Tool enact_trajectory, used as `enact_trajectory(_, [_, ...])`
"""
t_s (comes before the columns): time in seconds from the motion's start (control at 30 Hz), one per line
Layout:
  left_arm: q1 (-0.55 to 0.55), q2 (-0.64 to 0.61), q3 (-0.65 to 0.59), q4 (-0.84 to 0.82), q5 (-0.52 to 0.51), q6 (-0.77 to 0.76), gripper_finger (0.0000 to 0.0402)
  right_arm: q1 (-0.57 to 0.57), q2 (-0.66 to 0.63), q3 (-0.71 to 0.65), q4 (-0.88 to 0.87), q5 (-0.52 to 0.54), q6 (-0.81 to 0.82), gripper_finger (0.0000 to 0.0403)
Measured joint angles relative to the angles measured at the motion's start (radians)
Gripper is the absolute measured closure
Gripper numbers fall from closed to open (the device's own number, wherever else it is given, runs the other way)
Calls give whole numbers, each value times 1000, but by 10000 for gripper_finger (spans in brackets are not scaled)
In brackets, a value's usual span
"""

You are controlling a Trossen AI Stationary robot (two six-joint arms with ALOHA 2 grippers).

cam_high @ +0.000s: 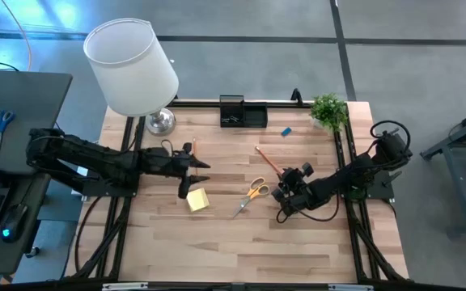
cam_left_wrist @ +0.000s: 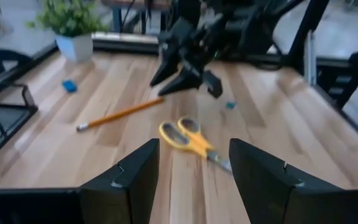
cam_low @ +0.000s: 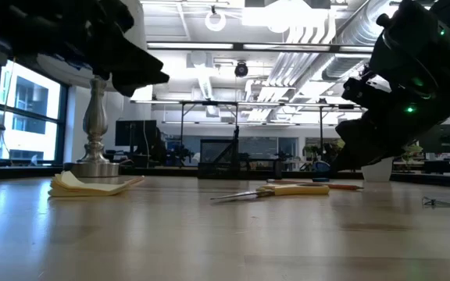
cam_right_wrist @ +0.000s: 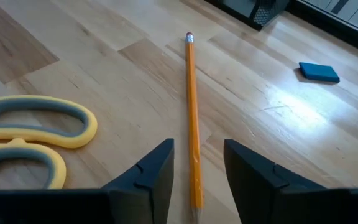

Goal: Pick and place office supplies into organizer
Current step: Put the right pencil into the desk organizer

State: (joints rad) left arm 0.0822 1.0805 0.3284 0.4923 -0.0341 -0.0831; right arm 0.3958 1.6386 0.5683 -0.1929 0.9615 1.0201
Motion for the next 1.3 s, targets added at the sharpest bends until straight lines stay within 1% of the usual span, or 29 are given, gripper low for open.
enact_trajectory(0.13, [2, -5, -58, 137, 33, -3, 218, -1, 1, -68, 120, 6, 1, 269])
enact_trajectory(0.23, [2, -5, -89, 201, 55, -2, 218, 7, 1, -119, 215, 51, 1, 269])
enact_trajectory(0.33, [2, -5, -95, 219, 68, 12, 218, 15, -1, -145, 287, 77, -6, 269])
enact_trajectory(0.47, [2, -5, -95, 218, 68, 26, 218, 18, -1, -153, 350, 56, -88, 270])
enact_trajectory(0.53, [2, -5, -95, 219, 68, 26, 218, 18, -1, -153, 367, 49, -120, 269])
enact_trajectory(0.73, [2, -5, -95, 219, 68, 26, 218, 9, 0, -156, 376, 35, -131, 270])
enact_trajectory(0.93, [2, -5, -95, 219, 68, 26, 218, 9, 2, -186, 393, 19, -104, 270])
enact_trajectory(1.07, [2, -5, -95, 219, 68, 26, 218, 10, 2, -202, 396, -9, -76, 270])
enact_trajectory(1.3, [2, -5, -95, 217, 68, 25, 218, 18, 2, -204, 439, -3, -115, 270])
